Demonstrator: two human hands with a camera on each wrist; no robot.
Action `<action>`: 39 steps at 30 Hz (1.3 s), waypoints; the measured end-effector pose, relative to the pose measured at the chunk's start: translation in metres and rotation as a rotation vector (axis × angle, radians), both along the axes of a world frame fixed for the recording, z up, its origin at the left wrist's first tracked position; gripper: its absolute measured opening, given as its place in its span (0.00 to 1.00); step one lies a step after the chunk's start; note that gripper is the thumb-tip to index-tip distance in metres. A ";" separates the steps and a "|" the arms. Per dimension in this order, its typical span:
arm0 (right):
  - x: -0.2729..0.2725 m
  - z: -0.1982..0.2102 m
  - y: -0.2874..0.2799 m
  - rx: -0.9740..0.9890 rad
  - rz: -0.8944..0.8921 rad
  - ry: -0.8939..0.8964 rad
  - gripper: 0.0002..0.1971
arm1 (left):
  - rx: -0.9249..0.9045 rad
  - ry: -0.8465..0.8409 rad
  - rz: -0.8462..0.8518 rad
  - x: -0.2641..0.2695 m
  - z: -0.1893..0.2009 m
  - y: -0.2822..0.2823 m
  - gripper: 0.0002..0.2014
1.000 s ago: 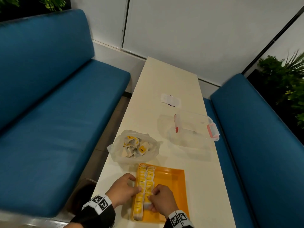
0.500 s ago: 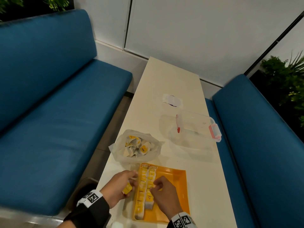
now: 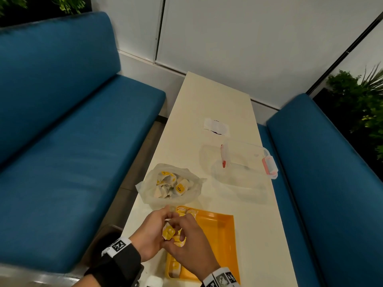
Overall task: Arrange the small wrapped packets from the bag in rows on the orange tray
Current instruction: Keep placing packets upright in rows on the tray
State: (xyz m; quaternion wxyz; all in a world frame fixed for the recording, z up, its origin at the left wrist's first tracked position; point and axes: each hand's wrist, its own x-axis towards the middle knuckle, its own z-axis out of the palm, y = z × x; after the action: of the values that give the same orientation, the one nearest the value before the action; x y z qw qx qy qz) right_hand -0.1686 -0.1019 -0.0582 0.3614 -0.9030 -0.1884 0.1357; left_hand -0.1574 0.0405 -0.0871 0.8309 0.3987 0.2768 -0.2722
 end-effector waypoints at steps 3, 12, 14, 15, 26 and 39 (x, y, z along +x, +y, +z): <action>0.001 0.000 0.003 -0.052 0.046 -0.036 0.18 | 0.017 -0.026 -0.031 0.001 0.001 -0.001 0.26; 0.013 0.008 -0.003 0.217 -0.380 0.147 0.13 | 0.163 -0.196 -0.156 -0.004 0.000 0.003 0.11; 0.016 0.013 -0.009 0.312 -0.410 0.251 0.14 | 0.179 -0.183 -0.116 -0.004 -0.006 0.005 0.16; 0.018 0.015 -0.011 0.346 -0.391 0.294 0.16 | 0.167 -0.167 -0.096 -0.004 -0.008 0.005 0.16; 0.022 0.020 -0.032 0.350 -0.189 0.302 0.20 | 0.039 -0.079 -0.151 -0.002 0.005 0.005 0.16; 0.034 0.018 -0.032 0.413 -0.338 0.283 0.01 | 0.492 -0.469 -0.240 -0.009 0.012 0.003 0.06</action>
State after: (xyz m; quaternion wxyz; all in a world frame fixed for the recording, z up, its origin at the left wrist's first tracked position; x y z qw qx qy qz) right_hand -0.1350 -0.1342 -0.0401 0.5776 -0.8011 -0.0067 0.1570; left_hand -0.1667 0.0432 -0.0752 0.7130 0.6680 0.0871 -0.1943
